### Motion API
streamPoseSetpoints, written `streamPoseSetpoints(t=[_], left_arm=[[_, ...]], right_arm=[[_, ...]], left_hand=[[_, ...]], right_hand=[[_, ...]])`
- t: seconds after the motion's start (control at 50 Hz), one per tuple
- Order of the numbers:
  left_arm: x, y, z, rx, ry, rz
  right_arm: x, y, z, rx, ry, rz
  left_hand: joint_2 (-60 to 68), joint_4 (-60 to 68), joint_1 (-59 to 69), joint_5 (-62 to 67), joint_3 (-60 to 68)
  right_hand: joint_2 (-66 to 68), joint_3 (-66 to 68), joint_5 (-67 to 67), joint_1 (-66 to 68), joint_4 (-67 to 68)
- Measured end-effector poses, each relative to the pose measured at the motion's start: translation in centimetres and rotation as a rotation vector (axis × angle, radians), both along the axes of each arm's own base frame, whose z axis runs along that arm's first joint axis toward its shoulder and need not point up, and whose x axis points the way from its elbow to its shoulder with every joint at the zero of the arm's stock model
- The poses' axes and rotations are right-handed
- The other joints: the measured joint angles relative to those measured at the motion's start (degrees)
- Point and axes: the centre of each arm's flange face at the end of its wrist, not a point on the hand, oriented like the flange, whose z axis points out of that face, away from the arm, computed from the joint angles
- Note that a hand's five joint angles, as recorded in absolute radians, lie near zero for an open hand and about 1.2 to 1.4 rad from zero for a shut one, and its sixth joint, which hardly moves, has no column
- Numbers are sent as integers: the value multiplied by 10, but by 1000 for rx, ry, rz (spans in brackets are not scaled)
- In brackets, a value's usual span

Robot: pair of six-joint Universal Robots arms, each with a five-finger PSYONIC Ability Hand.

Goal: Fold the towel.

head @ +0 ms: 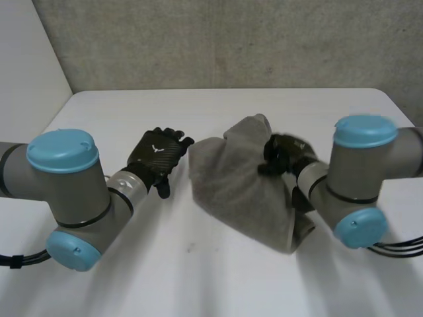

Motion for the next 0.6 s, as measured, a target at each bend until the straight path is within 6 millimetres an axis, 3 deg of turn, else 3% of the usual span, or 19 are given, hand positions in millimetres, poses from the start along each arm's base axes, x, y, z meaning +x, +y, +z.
streamPoseSetpoints(t=[0.04,0.12,0.14,0.18,0.2,0.3,0.4,0.6], left_arm=[[5,-2,3,-4,3,18],[8,-6,8,-21,9,44],[8,-6,8,-21,9,44],[9,-10,14,-38,21,71],[9,-10,14,-38,21,71],[9,-16,23,-60,67,105],[6,-18,21,-51,97,100],[-12,-8,-25,72,80,-48]], right_arm=[[-3,4,52,-147,-50,16],[-5,23,99,-280,-21,108],[-5,23,99,-280,-21,108],[-7,44,117,-326,75,222],[-7,44,117,-326,75,222],[-15,82,124,-308,307,420],[-23,101,129,-295,407,494],[-36,121,153,-380,435,485]], left_hand=[[-1,-1,0,0,-1],[-2,-2,-2,0,-2],[-2,-2,-2,0,-2],[-2,-3,-2,0,-3],[-2,-3,-2,0,-3],[-7,-7,-5,0,-7],[-9,-9,-8,0,-9],[-10,-10,-8,0,-10]], right_hand=[[8,16,11,0,19],[8,16,17,0,19],[8,16,17,0,19],[8,16,18,0,19],[8,16,18,0,19],[8,16,19,0,19],[8,16,19,0,20],[8,19,19,0,20]])
